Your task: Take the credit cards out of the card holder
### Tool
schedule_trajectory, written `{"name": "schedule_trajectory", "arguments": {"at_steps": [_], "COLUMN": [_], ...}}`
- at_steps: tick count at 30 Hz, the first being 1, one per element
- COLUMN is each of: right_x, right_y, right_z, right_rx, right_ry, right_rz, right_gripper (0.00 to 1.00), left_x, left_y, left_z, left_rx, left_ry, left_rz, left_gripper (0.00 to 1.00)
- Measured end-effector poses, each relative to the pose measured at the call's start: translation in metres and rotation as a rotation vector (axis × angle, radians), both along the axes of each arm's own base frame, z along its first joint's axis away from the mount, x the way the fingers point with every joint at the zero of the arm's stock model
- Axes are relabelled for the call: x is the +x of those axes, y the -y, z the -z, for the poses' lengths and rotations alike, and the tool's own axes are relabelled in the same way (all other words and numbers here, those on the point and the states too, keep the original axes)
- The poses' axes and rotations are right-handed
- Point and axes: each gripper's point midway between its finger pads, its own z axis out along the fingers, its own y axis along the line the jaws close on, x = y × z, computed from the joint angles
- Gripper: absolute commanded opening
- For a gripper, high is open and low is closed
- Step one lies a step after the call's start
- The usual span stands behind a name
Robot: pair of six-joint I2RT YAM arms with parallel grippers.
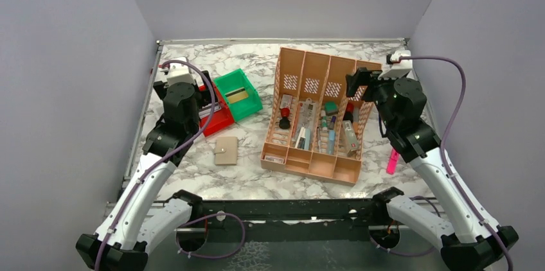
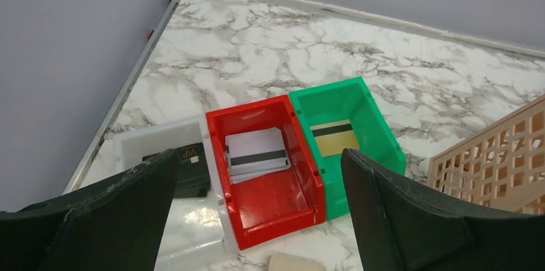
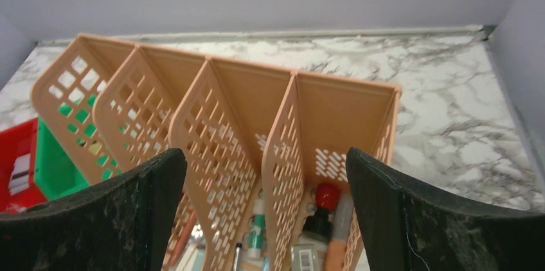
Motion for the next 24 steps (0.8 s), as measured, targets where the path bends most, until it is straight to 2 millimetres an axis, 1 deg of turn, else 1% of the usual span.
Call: {"name": "schedule_trajectory", "arguments": {"at_steps": [4, 6, 7, 10, 13, 15, 19, 22, 24], "right_x": [-0.007, -0.014, -0.019, -0.034, -0.051, -0.066, -0.104, -0.139, -0.165], "right_y": [-0.008, -0.015, -0.019, -0.031, -0.049, -0.065, -0.107, -0.141, -0.159], "right_z": [0.032, 0.047, 0.056, 0.074, 0.091, 0.101, 0.116, 0.136, 0.154], "right_rx": [0.050, 0.080, 0.096, 0.136, 0.177, 0.195, 0.212, 0.190, 0.148], "right_ry": [-0.068, -0.109, -0.137, -0.204, -0.289, -0.347, -0.469, -0.590, -0.684], "right_rz": [-0.094, -0.154, -0.192, -0.292, -0.399, -0.467, -0.621, -0.711, -0.735], "right_gripper": [0.98, 0.98, 0.97, 0.96, 0.94, 0.93, 0.89, 0.89, 0.90], "left_x": [-0.001, -0.003, -0.004, -0.008, -0.014, -0.018, -0.026, -0.031, -0.034], "left_y": [-0.003, -0.002, -0.001, 0.001, 0.003, 0.005, 0.006, 0.006, 0.005], "left_z": [0.024, 0.038, 0.045, 0.065, 0.082, 0.091, 0.104, 0.107, 0.108], "left_rx": [-0.005, -0.007, -0.011, -0.032, -0.062, -0.083, -0.120, -0.139, -0.153], "left_ry": [-0.042, -0.068, -0.081, -0.118, -0.145, -0.158, -0.168, -0.162, -0.156], "left_rz": [0.001, 0.021, 0.034, 0.058, 0.083, 0.096, 0.113, 0.115, 0.112], "left_gripper": [0.99, 0.99, 0.99, 0.99, 0.99, 0.99, 0.99, 0.99, 0.99]}}
